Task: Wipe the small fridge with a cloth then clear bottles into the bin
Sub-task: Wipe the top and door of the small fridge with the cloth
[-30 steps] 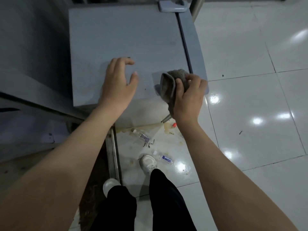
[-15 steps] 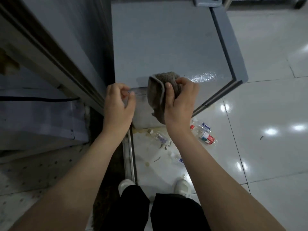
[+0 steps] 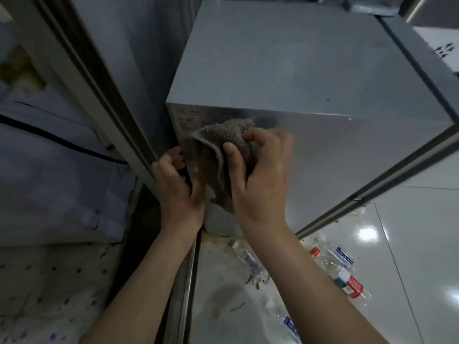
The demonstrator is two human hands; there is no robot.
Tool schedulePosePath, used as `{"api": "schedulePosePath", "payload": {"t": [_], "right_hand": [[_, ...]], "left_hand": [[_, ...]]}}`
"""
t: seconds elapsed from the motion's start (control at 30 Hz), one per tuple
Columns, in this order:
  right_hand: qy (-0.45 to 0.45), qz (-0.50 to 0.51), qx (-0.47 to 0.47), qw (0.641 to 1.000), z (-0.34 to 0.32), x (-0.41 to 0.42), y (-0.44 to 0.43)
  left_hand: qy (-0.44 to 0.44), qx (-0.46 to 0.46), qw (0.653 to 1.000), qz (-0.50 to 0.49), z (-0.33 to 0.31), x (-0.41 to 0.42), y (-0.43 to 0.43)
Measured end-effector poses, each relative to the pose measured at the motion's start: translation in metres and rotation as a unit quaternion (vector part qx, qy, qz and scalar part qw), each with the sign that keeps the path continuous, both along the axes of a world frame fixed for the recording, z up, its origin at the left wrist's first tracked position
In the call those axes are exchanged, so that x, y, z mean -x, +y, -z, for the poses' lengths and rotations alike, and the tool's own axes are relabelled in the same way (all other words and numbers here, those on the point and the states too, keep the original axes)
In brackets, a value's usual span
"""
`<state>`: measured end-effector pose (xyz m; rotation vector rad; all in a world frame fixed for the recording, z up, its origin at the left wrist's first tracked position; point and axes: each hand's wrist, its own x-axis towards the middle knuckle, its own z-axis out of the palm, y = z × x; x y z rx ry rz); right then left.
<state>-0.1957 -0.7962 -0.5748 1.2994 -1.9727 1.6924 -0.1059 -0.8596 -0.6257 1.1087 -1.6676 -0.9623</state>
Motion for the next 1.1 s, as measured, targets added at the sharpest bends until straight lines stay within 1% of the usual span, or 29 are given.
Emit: {"api": "schedulePosePath", "payload": {"t": [0.07,0.13,0.17,0.2,0.3,0.4,0.47,0.53,0.6,0.67,0.77,0.87,0.9,0.97,1.03,1.1], "right_hand": [[0.088,0.020,0.022,0.996,0.017,-0.003,-0.007],[0.181,0.059,0.039,0.981,0.037,-0.001,-0.018],[0.209,0.079,0.053,0.973,0.045,0.002,-0.026],[0.227,0.102,0.069,0.966,0.051,0.006,-0.033],[0.267,0.166,0.130,0.940,0.063,0.015,-0.052],[0.289,0.195,0.186,0.919,0.068,0.020,-0.062],[0.295,0.196,0.216,0.910,0.070,0.021,-0.065],[0.299,0.213,0.235,0.900,0.071,0.021,-0.069],[0.300,0.242,0.229,0.894,0.071,0.018,-0.071],[0.302,0.262,0.200,0.895,0.069,0.015,-0.071],[0.328,0.267,0.156,0.893,0.065,0.015,-0.073],[0.367,0.288,0.152,0.871,0.065,0.018,-0.075],[0.374,0.296,0.154,0.866,0.068,0.019,-0.076],[0.371,0.299,0.150,0.866,0.080,0.019,-0.075],[0.373,0.293,0.139,0.869,0.101,0.021,-0.071],[0.392,0.284,0.119,0.867,0.125,0.025,-0.064]], "left_hand": [[0.039,0.006,0.999,0.030,0.013,0.006,-0.006],[0.067,0.067,0.992,0.077,0.025,0.012,-0.010],[0.082,0.105,0.987,0.086,0.034,0.014,-0.013],[0.093,0.126,0.984,0.088,0.043,0.016,-0.018],[0.165,0.084,0.978,0.091,0.060,0.022,-0.031],[0.222,0.102,0.963,0.117,0.061,0.032,-0.042],[0.226,0.101,0.961,0.124,0.059,0.035,-0.046],[0.224,0.073,0.958,0.165,0.057,0.032,-0.049],[0.216,0.056,0.951,0.214,0.057,0.024,-0.048],[0.227,0.040,0.941,0.248,0.055,0.019,-0.046],[0.273,0.017,0.926,0.259,0.056,0.019,-0.049],[0.300,-0.037,0.912,0.276,0.059,0.020,-0.051],[0.300,-0.045,0.912,0.277,0.061,0.021,-0.052],[0.301,-0.038,0.915,0.267,0.062,0.023,-0.052],[0.296,-0.017,0.924,0.241,0.062,0.025,-0.052],[0.274,0.015,0.935,0.227,0.061,0.025,-0.051]]}}
